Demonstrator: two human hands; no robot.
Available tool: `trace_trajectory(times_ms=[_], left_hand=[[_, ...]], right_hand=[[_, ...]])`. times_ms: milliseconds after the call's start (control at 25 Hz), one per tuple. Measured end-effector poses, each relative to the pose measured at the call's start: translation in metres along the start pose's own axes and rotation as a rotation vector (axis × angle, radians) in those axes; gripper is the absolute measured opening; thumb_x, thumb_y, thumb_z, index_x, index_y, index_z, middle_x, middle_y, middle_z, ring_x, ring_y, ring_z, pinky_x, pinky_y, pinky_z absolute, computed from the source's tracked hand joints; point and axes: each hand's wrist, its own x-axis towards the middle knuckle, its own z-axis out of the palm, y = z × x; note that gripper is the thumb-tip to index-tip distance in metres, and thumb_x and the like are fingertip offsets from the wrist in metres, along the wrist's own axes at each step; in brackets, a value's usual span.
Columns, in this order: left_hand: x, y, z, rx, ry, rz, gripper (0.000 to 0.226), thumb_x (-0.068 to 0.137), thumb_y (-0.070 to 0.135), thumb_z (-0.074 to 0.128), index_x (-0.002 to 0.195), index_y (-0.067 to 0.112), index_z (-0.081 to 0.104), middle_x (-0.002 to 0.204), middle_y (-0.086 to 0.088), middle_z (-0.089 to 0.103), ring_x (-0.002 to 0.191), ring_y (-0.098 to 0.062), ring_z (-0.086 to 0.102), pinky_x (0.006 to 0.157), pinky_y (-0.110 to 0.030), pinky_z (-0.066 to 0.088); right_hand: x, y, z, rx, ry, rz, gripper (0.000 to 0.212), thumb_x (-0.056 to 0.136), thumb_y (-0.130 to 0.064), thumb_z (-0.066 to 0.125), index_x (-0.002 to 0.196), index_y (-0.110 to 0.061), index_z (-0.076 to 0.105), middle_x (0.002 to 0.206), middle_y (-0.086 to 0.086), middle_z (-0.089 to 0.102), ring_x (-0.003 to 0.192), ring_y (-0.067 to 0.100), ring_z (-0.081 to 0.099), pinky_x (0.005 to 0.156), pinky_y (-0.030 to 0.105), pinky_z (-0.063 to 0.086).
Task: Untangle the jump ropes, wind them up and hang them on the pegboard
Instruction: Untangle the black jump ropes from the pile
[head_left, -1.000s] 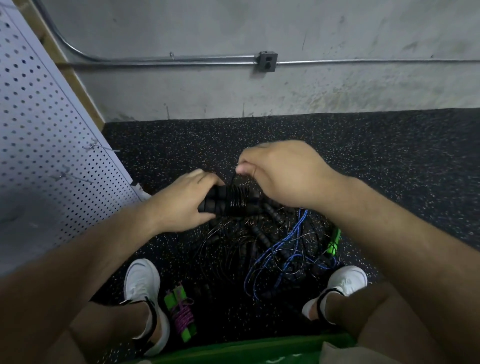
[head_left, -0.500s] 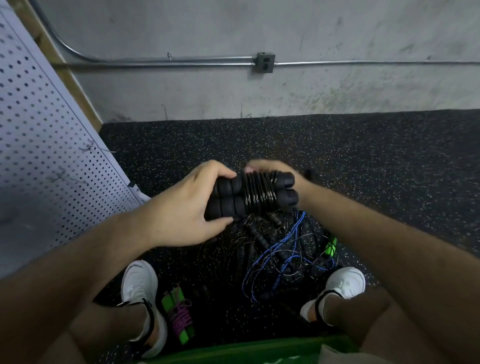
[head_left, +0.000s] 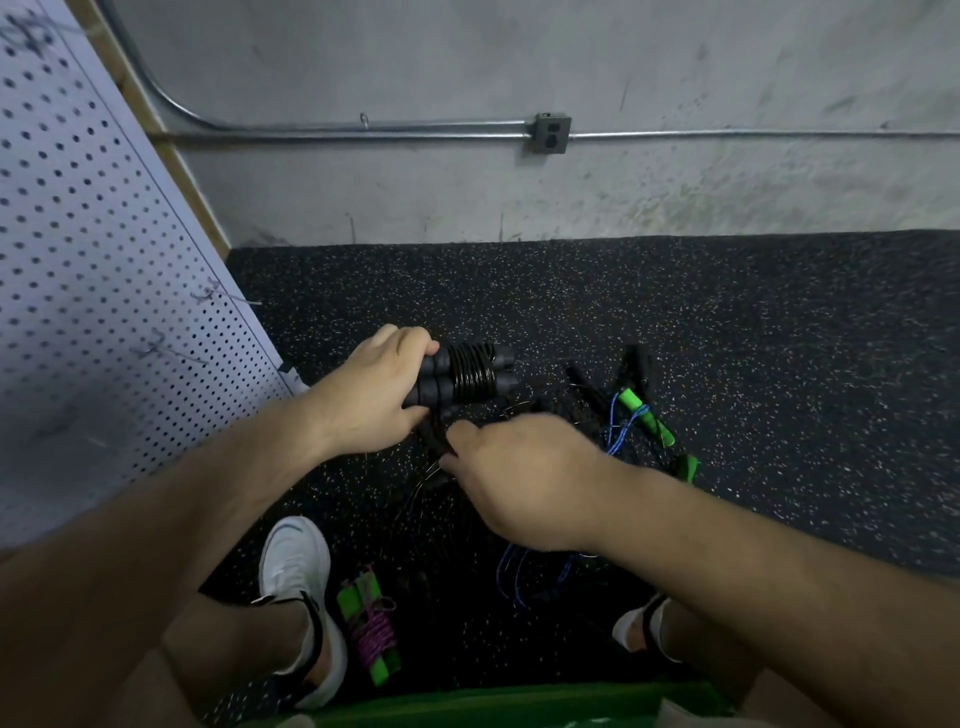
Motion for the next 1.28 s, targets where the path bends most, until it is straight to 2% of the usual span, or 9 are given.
trace_trajectory(times_ms=[160, 280, 480, 600, 720, 800, 1000, 1160, 1280], left_hand=[[-0.005, 0.012, 0.01, 0.004, -0.043, 0.129, 0.047, 0.083, 0.016, 0.072, 0.123, 0.012, 0.048, 0.109, 0.008, 0.043, 0.108, -0.011, 0.039, 0.103, -0.031, 0.038], [-0.011, 0.028, 0.016, -0.003, -0.096, 0.222, 0.041, 0.086, 0.022, 0.072, 0.116, 0.016, 0.045, 0.109, 0.009, 0.039, 0.106, -0.007, 0.038, 0.102, -0.026, 0.038], [-0.025, 0.043, -0.005, -0.19, -0.068, 0.205, 0.058, 0.084, 0.031, 0.076, 0.118, 0.034, 0.029, 0.129, 0.008, 0.04, 0.116, -0.001, 0.043, 0.101, -0.019, 0.04], [-0.03, 0.047, -0.021, -0.267, 0.037, 0.218, 0.062, 0.081, 0.035, 0.077, 0.12, 0.038, 0.029, 0.131, 0.004, 0.045, 0.118, -0.007, 0.049, 0.099, -0.027, 0.044], [-0.031, 0.051, -0.026, -0.298, 0.125, 0.169, 0.062, 0.082, 0.045, 0.072, 0.126, 0.032, 0.031, 0.122, 0.007, 0.048, 0.108, -0.002, 0.051, 0.091, -0.015, 0.045], [-0.027, 0.046, -0.023, -0.271, 0.211, 0.088, 0.063, 0.084, 0.047, 0.07, 0.129, 0.028, 0.03, 0.118, 0.006, 0.046, 0.099, 0.0, 0.048, 0.083, -0.005, 0.04], [-0.013, 0.019, -0.017, -0.322, 0.284, -0.154, 0.058, 0.092, 0.045, 0.062, 0.13, 0.019, 0.026, 0.119, -0.002, 0.049, 0.102, -0.014, 0.057, 0.074, -0.017, 0.044], [-0.013, 0.022, -0.017, -0.615, 0.306, -0.122, 0.071, 0.1, 0.032, 0.055, 0.152, 0.04, 0.008, 0.142, 0.003, 0.039, 0.115, 0.001, 0.052, 0.094, -0.004, 0.036], [-0.015, 0.031, -0.023, -0.742, 0.332, -0.097, 0.063, 0.105, 0.02, 0.046, 0.152, 0.048, 0.013, 0.132, 0.018, 0.048, 0.106, 0.005, 0.059, 0.09, -0.008, 0.045]], right_hand=[[0.007, 0.038, -0.02, -0.153, 0.161, -0.062, 0.018, 0.099, -0.033, 0.057, 0.095, -0.019, 0.065, 0.076, -0.003, 0.066, 0.059, 0.023, 0.061, 0.049, 0.026, 0.037], [0.017, 0.077, -0.021, -0.195, 0.234, -0.091, 0.037, 0.098, -0.043, 0.039, 0.096, -0.022, 0.069, 0.082, -0.003, 0.068, 0.073, 0.026, 0.067, 0.054, 0.03, 0.049], [0.025, 0.116, -0.019, -0.05, 0.287, 0.01, 0.061, 0.094, -0.07, 0.024, 0.095, -0.024, 0.064, 0.088, -0.006, 0.066, 0.08, 0.023, 0.067, 0.06, 0.026, 0.034], [0.023, 0.121, -0.013, 0.057, 0.255, 0.065, 0.07, 0.09, -0.078, 0.023, 0.1, -0.021, 0.063, 0.091, -0.004, 0.067, 0.082, 0.022, 0.066, 0.067, 0.034, 0.052], [0.014, 0.09, 0.012, 0.218, 0.311, 0.172, 0.036, 0.092, -0.04, 0.052, 0.102, -0.009, 0.068, 0.089, 0.012, 0.071, 0.08, 0.028, 0.071, 0.077, 0.035, 0.057], [0.029, 0.059, 0.037, 0.307, 0.291, 0.15, 0.022, 0.094, -0.011, 0.047, 0.078, -0.004, 0.061, 0.063, 0.011, 0.059, 0.052, 0.026, 0.059, 0.052, 0.031, 0.043], [0.037, 0.021, 0.031, 0.425, 0.191, 0.187, 0.016, 0.107, -0.02, 0.039, 0.111, -0.008, 0.048, 0.081, 0.003, 0.056, 0.061, 0.012, 0.048, 0.053, 0.022, 0.029], [0.031, 0.013, 0.017, 0.328, 0.512, 0.216, 0.027, 0.103, -0.02, 0.049, 0.126, -0.007, 0.058, 0.105, 0.01, 0.067, 0.087, 0.029, 0.065, 0.067, 0.035, 0.047], [0.026, 0.013, 0.009, 0.42, 0.706, 0.14, 0.035, 0.093, -0.014, 0.064, 0.127, -0.01, 0.063, 0.11, 0.003, 0.07, 0.098, 0.015, 0.064, 0.084, 0.025, 0.052]])
